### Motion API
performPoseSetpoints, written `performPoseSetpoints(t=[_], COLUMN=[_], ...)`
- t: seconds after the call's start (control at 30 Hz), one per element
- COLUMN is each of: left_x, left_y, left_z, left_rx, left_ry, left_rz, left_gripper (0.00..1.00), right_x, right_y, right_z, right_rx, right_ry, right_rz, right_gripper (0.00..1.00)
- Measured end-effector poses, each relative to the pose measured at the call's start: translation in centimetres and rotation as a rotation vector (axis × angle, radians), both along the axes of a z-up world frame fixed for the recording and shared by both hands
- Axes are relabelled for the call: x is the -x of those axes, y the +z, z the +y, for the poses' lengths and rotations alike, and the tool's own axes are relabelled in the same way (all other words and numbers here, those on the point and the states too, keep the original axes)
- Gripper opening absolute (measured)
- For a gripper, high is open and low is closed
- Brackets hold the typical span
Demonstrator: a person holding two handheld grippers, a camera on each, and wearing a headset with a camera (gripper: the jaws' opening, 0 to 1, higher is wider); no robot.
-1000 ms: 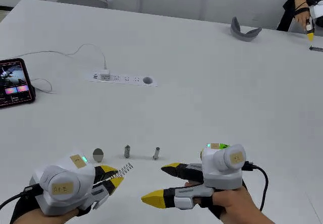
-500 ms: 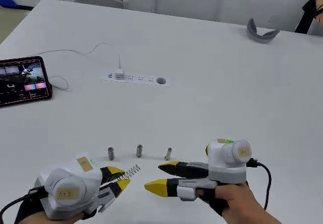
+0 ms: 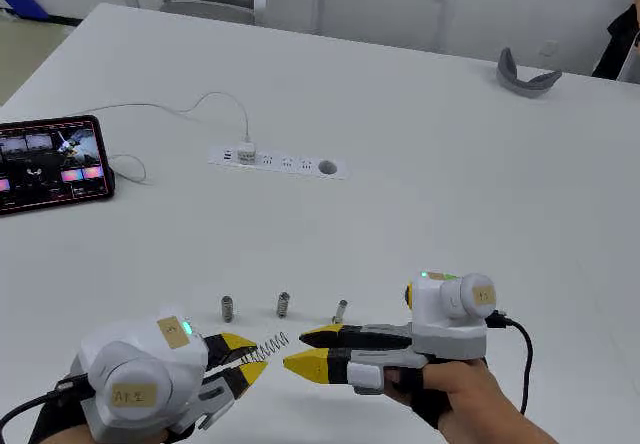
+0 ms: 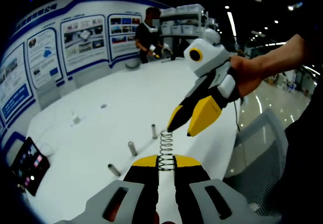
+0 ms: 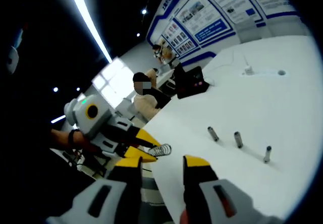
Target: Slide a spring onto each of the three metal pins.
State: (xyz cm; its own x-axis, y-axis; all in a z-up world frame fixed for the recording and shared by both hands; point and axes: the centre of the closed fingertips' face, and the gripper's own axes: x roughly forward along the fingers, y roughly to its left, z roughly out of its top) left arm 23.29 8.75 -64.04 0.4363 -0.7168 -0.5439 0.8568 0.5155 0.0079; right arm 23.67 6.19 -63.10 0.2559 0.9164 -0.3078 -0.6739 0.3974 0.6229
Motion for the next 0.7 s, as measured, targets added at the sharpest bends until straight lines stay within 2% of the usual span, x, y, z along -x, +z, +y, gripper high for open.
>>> performPoseSetpoints(t=[0.27, 0.43, 0.57, 0.7], left_x=[0.7, 1.2, 1.5, 1.7], left_y=[0.5, 0.3, 0.0, -0.2], left_z=[-0.9, -1.1, -1.0, -1.1], left_rx=[0.014, 0.010, 0.002, 0.000], left_ry=[-0.028, -0.048, -0.061, -0.071], left_rz=[-0.009, -0.006, -0.001, 0.003], left_gripper=[0.10, 0.10, 0.10, 0.10], right_x=[0.4, 0.9, 1.0, 1.3], right_y=[0.3, 0.6, 0.5, 0.6], right_z=[0.4, 0.8, 0.8, 0.8], right_rx=[-0.005, -0.015, 0.003, 0.010], right_ry=[0.024, 0.044, 0.055, 0.073], right_rz=[0.006, 0.010, -0.020, -0.023], right_gripper=[0.29, 0.22, 0.14, 0.13])
